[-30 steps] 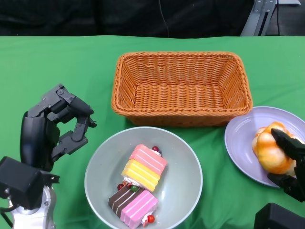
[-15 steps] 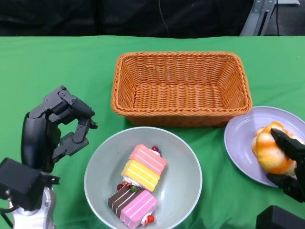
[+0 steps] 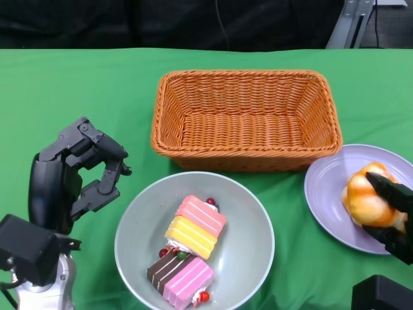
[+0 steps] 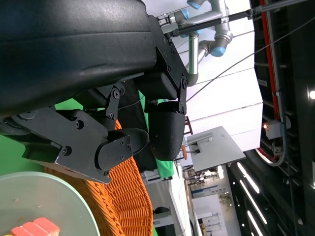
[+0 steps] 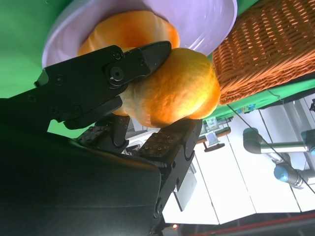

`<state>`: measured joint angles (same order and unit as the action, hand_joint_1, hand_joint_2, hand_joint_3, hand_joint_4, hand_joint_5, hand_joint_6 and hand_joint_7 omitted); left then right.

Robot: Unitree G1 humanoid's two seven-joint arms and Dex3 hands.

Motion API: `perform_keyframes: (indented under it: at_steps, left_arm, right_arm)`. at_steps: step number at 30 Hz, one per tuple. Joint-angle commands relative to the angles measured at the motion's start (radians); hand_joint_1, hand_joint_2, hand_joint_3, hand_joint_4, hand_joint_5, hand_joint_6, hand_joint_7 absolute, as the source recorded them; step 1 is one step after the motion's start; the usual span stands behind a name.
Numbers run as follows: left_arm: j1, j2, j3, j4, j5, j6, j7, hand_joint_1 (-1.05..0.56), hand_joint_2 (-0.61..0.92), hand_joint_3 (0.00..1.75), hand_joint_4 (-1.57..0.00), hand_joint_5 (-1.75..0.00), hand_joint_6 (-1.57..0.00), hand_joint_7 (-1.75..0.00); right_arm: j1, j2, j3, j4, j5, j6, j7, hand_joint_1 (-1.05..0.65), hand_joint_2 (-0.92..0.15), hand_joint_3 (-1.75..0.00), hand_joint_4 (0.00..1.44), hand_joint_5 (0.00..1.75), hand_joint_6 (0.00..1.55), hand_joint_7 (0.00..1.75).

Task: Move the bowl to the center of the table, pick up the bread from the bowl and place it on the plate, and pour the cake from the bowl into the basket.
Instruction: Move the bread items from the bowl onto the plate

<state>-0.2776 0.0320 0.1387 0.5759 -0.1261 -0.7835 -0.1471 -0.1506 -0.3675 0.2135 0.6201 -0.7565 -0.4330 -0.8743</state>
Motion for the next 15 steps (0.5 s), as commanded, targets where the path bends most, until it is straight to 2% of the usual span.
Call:
perform_keyframes:
  at_steps: [1, 7, 15]
  left_arm:
    - [-0.008, 0.014, 0.012, 0.006, -0.002, -0.017, 0.004, -0.05, 0.72, 0.84, -0.76, -1.58, -0.74, -1.42]
    - [-0.009, 0.014, 0.012, 0.012, -0.007, -0.016, -0.001, -0.06, 0.72, 0.83, -0.76, -1.58, -0.74, -1.41]
    - [-0.014, 0.016, 0.01, 0.025, -0.004, -0.027, -0.005, -0.05, 0.72, 0.83, -0.76, -1.58, -0.74, -1.42]
  right_arm:
    - [-0.018, -0.017, 0.002, 0.035, -0.002, -0.014, -0.043, -0.12, -0.9, -0.01, 0.83, 1.25, 1.23, 0.05]
    - [-0.033, -0.015, 0.011, 0.05, -0.011, -0.016, -0.087, -0.11, -0.89, 0.0, 0.82, 1.26, 1.25, 0.05]
    - [-0.031, -0.022, 0.0, 0.028, 0.003, -0.025, -0.092, -0.13, -0.89, 0.0, 0.8, 1.25, 1.24, 0.05]
